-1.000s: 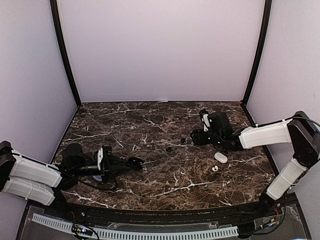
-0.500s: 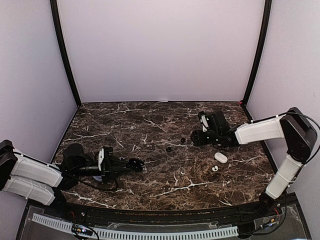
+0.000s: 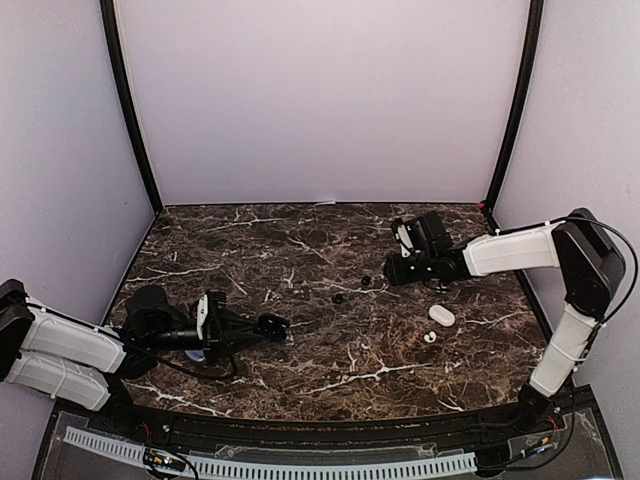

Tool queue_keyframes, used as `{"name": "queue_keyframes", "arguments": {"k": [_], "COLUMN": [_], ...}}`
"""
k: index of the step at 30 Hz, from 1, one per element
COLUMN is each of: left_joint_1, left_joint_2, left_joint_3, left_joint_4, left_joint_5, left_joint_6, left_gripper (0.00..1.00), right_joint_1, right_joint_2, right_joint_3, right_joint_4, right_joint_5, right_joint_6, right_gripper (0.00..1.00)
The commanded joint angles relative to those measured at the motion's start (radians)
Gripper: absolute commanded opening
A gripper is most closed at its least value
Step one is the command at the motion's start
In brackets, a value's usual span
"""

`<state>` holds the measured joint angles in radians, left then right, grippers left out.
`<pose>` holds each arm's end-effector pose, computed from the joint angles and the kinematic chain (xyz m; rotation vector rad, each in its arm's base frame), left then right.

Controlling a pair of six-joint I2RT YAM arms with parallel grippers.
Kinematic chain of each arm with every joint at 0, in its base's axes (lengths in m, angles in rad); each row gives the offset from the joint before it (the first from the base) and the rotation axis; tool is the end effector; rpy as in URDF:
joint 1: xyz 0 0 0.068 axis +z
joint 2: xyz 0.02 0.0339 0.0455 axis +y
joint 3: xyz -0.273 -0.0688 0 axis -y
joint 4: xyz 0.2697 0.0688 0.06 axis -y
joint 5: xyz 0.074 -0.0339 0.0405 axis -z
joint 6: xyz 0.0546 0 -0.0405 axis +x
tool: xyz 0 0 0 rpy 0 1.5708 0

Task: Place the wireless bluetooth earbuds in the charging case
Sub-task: Pick up the right earbud from the center of the board.

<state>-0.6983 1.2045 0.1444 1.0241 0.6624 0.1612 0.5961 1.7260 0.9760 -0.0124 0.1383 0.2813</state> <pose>0.1495 -0.1693 0.1582 1.1469 1.2310 -0.9382 0.3295 0.2144 0.1548 -0.2983 2.3217 0.2784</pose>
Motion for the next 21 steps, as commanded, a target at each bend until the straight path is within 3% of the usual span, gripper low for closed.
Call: {"name": "queue_keyframes", "arguments": {"k": [1, 12, 21], "left_joint_1": [-0.002, -0.002, -0.002], "left_joint_2": [0.012, 0.006, -0.001], "left_joint_3": [0.022, 0.025, 0.024], "left_joint_4": [0.036, 0.027, 0.023], "left_joint_5": [0.018, 0.02, 0.021], "left_joint_6": [-0.016, -0.016, -0.017], "left_gripper": [0.06, 0.06, 0.06], "right_joint_1": [-0.007, -0.009, -0.009], "right_joint_2": [0.027, 0.18, 0.273], "right_joint_3": [0.041, 0.2, 0.273], "right_joint_4": [-0.043, -0.082, -0.097], "right_joint_5": [0.002, -0.174, -0.19], "right_joint_6": [-0.039, -0.083, -0.078], "right_gripper": [0.5, 0.46, 0.39]}}
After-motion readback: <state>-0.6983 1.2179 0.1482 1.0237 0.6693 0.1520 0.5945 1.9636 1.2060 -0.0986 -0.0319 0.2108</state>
